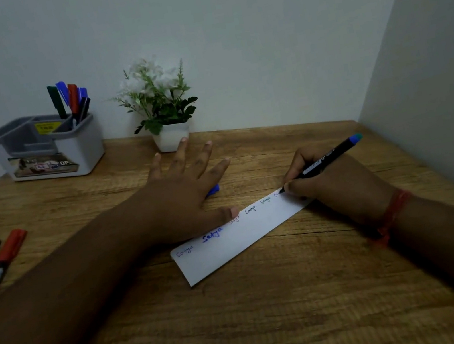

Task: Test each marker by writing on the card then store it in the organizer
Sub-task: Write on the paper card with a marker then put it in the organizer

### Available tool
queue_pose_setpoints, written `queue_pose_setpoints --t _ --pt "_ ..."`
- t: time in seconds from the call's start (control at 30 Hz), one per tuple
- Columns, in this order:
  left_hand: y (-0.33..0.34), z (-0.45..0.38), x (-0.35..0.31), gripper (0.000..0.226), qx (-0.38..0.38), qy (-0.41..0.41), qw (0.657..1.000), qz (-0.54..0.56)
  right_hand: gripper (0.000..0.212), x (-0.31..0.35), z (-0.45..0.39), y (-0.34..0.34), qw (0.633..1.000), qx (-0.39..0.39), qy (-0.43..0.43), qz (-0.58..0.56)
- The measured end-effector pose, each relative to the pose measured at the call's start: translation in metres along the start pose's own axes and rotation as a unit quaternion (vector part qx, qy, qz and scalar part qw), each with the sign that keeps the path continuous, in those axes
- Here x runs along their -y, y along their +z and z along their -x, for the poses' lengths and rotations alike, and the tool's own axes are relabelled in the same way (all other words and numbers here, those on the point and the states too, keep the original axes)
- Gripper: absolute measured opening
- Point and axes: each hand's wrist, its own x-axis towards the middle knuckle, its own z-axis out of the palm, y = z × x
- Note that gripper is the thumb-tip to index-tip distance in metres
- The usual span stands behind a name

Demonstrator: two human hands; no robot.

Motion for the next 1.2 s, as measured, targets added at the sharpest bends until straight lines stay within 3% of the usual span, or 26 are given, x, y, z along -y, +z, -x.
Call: queue_pose_setpoints --t 1.2 --pt "-0.0012 0.0003 -0.0012 0.097 0.006 0.001 1.000 -0.004 0.006 0.0003 -0.0006 0.0007 0.999 -0.029 0.021 0.016"
